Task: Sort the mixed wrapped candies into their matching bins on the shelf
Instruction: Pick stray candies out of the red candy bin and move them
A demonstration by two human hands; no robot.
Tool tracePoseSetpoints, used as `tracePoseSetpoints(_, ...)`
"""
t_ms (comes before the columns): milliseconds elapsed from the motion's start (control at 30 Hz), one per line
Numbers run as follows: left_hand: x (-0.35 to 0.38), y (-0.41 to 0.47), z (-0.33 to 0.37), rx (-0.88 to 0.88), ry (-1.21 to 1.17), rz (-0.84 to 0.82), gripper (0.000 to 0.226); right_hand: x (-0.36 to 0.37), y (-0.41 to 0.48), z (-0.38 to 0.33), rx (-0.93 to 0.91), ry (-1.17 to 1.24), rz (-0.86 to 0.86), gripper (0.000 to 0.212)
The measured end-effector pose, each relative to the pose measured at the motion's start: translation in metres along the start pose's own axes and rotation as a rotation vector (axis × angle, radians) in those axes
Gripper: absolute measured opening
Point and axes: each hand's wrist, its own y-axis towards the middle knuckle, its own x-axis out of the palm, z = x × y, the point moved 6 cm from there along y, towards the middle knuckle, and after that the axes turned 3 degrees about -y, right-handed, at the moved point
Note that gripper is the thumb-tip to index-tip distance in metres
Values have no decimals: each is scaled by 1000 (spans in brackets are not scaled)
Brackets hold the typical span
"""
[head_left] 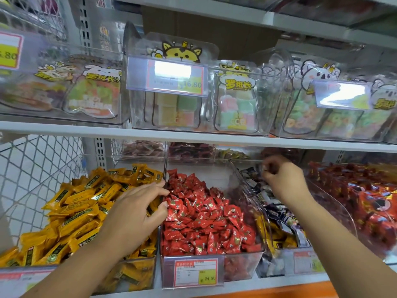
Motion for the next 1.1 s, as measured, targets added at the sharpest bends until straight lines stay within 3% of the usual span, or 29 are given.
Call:
tracePoseSetpoints(67, 0, 0, 0, 3, 5, -2, 58, -1, -3, 4, -43, -203, -8, 17)
tracePoseSetpoints(133, 0, 0, 0, 5, 11, -13, 58, -5, -11, -22, -195, -185, -13, 24)
tracePoseSetpoints(167, 0, 0, 0, 6, 17, -21, 59, -1, -19, -40, -263, -112, -138, 26)
tracePoseSetpoints(233, 0, 0, 0, 9, 30, -34, 62, 27, -51, -72, -338, -2, -635, 30)
tracePoseSetpoints(300, 0, -1, 1, 3, 35, -34, 65, 66, -90, -82, -374, -188, -1056, 51)
tracePoseSetpoints(333, -1, -1, 0, -3, 38, -31, 66, 85, -103, -77, -376, -318, -1161, 61)
tracePoseSetpoints(400, 0, -1, 1, -9, 50, -36, 68, 118, -106, -68, -324, -487, -1173, 80)
tracePoseSetpoints(467, 0, -1, 1, -12, 52, -39, 67, 141, -95, -66, -304, -525, -1074, 90)
tracePoseSetpoints(567, 0, -1, 1, -16, 39, -25, 67, 154, -73, -67, -314, -511, -906, 89)
tracePoseSetpoints(700, 0, -1, 1, -5, 30, -13, 66, 132, -32, -77, -282, -280, -737, 77)
tracePoseSetpoints(767, 0, -1, 0, -4, 26, -11, 66, 106, -16, -84, -240, -226, -807, 65)
tracePoseSetpoints(867, 0, 0, -1, -8, 11, -7, 66, 81, -18, -92, -205, -311, -1072, 47)
tracePoseSetpoints(933, 1, 2, -3, -12, 2, -8, 64, 85, -32, -84, -170, -526, -1230, 71)
tracePoseSetpoints(1033, 2, 3, -4, -14, -5, -6, 63, 118, -75, -57, -60, -663, -1424, 115)
tracePoseSetpoints(1100, 2, 3, -5, -16, -5, -12, 63, 136, -95, -46, -133, -745, -1313, 122)
